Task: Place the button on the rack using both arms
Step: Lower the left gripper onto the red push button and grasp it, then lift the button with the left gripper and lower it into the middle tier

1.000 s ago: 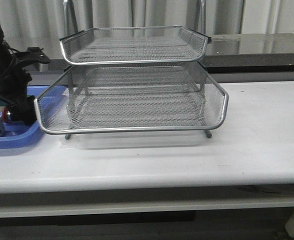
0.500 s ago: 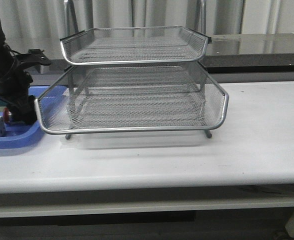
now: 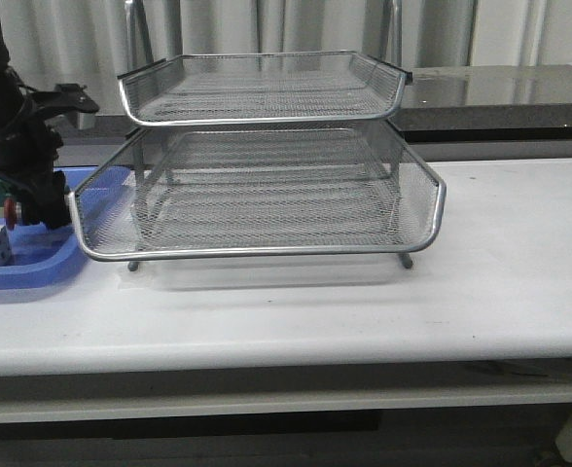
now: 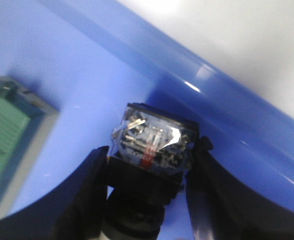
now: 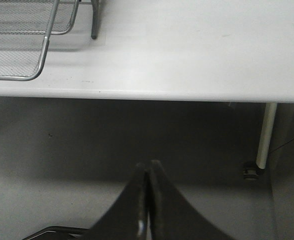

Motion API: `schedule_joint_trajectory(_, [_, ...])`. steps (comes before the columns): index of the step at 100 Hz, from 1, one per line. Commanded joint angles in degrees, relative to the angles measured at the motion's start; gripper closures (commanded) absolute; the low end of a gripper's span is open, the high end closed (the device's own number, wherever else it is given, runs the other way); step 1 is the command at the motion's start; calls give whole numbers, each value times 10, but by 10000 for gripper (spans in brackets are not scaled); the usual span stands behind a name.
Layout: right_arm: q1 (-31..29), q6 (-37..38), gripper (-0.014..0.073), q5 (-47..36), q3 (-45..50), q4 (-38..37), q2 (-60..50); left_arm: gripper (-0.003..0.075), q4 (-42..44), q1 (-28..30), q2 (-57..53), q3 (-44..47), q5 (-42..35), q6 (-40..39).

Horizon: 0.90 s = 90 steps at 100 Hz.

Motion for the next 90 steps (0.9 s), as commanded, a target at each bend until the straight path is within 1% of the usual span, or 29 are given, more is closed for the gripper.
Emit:
schedule_joint_trajectory(1, [-2, 0, 664, -33, -18, -6, 4, 710, -5, -2, -59, -47, 10, -2])
schedule_joint_trajectory(17, [-2, 0, 664, -33, -18, -6, 4, 713, -5, -2, -80, -106, 69, -4])
schedule_joint_trajectory(45, [-2, 0, 664, -33, -18, -6, 4, 713, -6, -2, -104, -205, 216, -8])
schedule_joint_trajectory(49, [-2, 0, 664, -33, -18, -6, 4, 713, -6, -2, -112, -209, 215, -27])
schedule_joint_trajectory(61, [-2, 0, 664, -32, -18, -6, 4, 713, -7, -2, -135, -208, 215, -44])
schedule_joint_trajectory(73, [-2, 0, 664, -32, -18, -6, 4, 713, -29, -5, -159, -208, 215, -69])
schedule_joint_trajectory(90, [-2, 0, 664, -32, -18, -6, 4, 713, -40, -32, -193, -202, 215, -82])
